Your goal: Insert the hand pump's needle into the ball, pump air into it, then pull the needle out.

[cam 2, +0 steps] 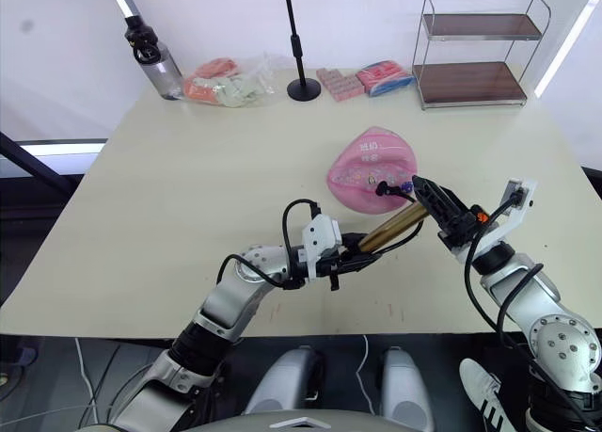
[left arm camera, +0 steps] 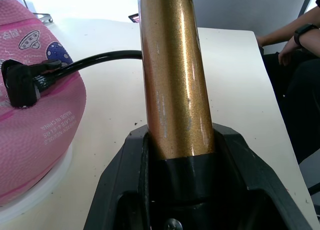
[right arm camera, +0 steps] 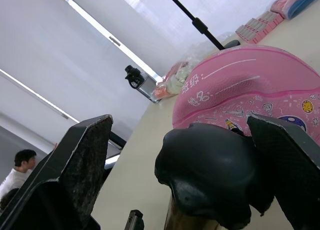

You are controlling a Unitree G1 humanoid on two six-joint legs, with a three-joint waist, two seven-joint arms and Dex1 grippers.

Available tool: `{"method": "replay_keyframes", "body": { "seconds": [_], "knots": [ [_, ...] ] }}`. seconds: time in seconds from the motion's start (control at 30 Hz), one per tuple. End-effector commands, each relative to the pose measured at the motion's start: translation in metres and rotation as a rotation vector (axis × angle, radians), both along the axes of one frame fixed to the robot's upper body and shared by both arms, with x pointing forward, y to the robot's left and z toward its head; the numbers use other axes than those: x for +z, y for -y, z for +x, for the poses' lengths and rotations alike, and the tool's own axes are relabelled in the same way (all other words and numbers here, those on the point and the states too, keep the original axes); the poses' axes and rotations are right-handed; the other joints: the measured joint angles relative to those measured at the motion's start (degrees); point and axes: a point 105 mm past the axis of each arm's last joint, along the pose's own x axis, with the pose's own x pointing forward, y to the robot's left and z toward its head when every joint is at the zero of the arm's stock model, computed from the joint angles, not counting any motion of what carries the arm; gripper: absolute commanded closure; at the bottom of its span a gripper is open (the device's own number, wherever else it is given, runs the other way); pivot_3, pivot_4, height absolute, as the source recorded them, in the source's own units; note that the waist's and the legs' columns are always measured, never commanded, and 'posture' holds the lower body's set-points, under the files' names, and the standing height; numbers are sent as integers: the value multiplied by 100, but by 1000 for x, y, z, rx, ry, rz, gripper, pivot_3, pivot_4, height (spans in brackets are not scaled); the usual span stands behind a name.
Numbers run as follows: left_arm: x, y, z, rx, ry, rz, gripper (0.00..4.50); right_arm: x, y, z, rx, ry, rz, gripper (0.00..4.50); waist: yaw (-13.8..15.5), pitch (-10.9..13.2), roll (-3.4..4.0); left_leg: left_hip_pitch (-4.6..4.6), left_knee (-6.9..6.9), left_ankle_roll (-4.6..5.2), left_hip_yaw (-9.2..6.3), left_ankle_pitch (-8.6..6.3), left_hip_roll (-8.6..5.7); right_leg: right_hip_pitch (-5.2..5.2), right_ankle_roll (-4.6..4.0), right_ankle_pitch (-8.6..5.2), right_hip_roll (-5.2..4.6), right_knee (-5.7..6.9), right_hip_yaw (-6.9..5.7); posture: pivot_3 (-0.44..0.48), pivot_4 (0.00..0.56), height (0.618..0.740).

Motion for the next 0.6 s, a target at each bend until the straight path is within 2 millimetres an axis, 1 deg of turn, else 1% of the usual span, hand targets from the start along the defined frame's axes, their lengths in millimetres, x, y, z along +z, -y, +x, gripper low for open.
{"method": "replay_keyframes", "body": {
  "seconds": [0.03,0.5,0.53,0.6],
  "knots": [
    [12,1,1,8,50,-38,3331,10,0,-2,7,41,6,0,0,0,0,0,0,0,0,0,0,0,0,0,0,0,0,0,150,740],
    [7,4,0,14,50,-32,3331,8,5,2,-15,37,-5,0,0,0,0,0,0,0,0,0,0,0,0,0,1,0,0,0,150,740],
    [7,4,0,12,48,-32,3331,8,5,2,-15,38,-9,561,0,0,0,0,0,0,0,0,0,0,0,0,1,0,0,0,150,740],
    [6,5,-1,9,45,-31,3331,8,5,2,-16,39,-14,1206,-1,0,0,0,0,0,0,0,0,0,0,0,1,0,0,0,150,740]
  ]
}}
